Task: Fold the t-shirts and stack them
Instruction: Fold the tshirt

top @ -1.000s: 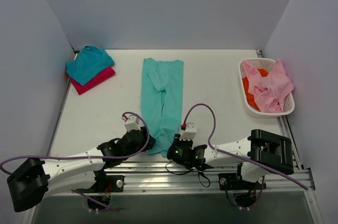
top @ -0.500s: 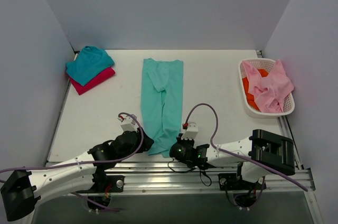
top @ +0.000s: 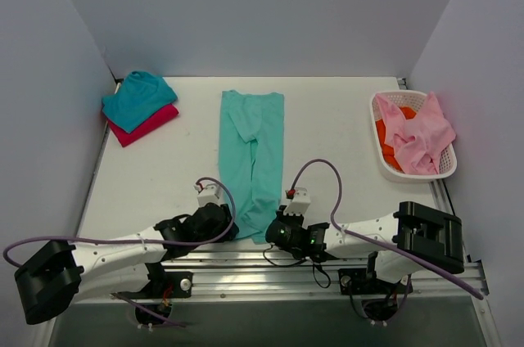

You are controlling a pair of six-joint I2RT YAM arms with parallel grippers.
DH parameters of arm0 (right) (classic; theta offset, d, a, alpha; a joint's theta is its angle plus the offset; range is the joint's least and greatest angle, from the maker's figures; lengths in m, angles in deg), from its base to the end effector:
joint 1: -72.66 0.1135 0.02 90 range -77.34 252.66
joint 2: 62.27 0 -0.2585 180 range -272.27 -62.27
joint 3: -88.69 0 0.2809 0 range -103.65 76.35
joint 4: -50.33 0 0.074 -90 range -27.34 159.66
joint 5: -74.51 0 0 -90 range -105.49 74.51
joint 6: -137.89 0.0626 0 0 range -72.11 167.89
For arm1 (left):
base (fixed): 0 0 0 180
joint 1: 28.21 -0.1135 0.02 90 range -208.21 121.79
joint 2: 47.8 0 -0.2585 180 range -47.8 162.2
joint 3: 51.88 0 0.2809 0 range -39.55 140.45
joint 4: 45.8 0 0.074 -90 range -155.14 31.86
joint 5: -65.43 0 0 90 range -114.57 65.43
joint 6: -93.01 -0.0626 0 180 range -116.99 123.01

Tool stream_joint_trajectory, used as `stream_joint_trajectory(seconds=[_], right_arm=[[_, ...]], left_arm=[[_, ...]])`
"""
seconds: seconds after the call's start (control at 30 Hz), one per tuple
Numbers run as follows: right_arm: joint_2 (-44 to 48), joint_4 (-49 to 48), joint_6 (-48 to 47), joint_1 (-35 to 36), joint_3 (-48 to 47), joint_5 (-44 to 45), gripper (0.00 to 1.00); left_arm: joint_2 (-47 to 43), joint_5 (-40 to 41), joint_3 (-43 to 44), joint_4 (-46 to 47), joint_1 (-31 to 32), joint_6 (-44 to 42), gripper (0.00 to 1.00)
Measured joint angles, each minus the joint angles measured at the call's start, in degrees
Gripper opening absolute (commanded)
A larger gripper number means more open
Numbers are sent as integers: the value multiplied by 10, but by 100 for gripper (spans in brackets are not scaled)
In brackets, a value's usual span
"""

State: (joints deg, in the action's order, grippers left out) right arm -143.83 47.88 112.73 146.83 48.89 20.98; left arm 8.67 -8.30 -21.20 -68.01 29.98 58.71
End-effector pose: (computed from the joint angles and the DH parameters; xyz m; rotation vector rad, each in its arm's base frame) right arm 0.1143 0.2667 0.1033 0.1606 2.1845 0.7105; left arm 0.1308 -0.1776 0.1071 -0.0811 2.4504 -0.5968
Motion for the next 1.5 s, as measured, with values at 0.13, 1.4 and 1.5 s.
stream_joint_trajectory(seconds=[0.13,1.4,1.5], right_arm=[[3,0,0,-1,2,0,0],[82,30,3,-15,36,0,0],[88,37,2,-15,35,-1,0]], left_arm=[[46,-2,8,53,0,0,49],[-42,19,8,-23,2,13,2],[-47,19,8,-33,3,13,2]])
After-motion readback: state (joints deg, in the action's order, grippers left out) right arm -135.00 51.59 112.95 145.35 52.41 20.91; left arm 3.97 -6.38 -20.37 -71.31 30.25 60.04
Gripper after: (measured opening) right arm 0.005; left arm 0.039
